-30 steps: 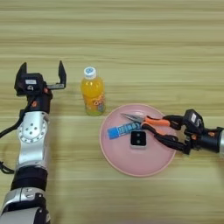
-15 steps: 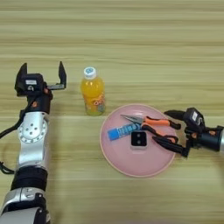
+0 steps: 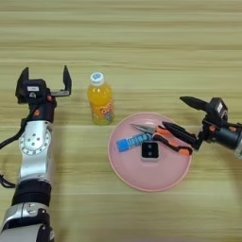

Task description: Move the objects on the table

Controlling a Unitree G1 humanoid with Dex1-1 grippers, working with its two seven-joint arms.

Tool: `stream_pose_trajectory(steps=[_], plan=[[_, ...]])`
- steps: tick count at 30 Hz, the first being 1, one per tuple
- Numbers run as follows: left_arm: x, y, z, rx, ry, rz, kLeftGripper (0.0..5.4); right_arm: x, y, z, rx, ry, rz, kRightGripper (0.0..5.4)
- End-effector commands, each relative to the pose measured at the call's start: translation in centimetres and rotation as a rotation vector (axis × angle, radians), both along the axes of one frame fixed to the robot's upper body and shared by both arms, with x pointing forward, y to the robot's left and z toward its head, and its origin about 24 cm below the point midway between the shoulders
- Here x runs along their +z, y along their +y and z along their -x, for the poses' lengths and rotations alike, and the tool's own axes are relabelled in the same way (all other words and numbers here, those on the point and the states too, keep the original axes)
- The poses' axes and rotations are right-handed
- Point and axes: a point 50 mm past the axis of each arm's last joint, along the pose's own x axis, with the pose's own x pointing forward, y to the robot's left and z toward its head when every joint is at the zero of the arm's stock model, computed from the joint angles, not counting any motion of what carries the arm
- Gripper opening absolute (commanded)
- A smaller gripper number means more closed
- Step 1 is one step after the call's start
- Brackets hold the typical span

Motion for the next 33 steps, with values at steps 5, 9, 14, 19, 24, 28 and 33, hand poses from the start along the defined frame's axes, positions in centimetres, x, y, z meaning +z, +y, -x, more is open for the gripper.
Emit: stream_pose_trajectory(steps=[5,9,14,19,24,28,33], plan=[[0.6,0.2,0.0,-0.001,-0.036,0.005,5.4,2.0,-0.2,-1.5,-0.117,-0.096,-0.077,5.37],[0.7,0.2,-0.1,-0.001,-0.038,0.005,5.4,2.6,-0.3,-2.0,-0.19,-0.139,-0.123,5.37],[0.6,0.2,-0.1,-0.002,-0.037,0.006,5.4,3.4,-0.6,-2.9,-0.317,-0.217,-0.154,5.37],[0.6,0.2,-0.1,-0.001,-0.037,0.005,5.4,4.0,-1.4,-3.7,-0.464,-0.28,-0.189,5.37],[0.6,0.2,-0.1,-0.001,-0.036,0.005,5.4,4.2,-2.3,-4.3,-0.609,-0.352,-0.189,5.37],[0.6,0.2,-0.1,-0.001,-0.038,0.005,5.4,4.1,-2.6,-4.4,-0.69,-0.414,-0.159,5.37],[0.7,0.2,-0.1,0.0,-0.042,0.005,5.4,3.5,-2.9,-4.5,-0.78,-0.472,-0.093,5.37]])
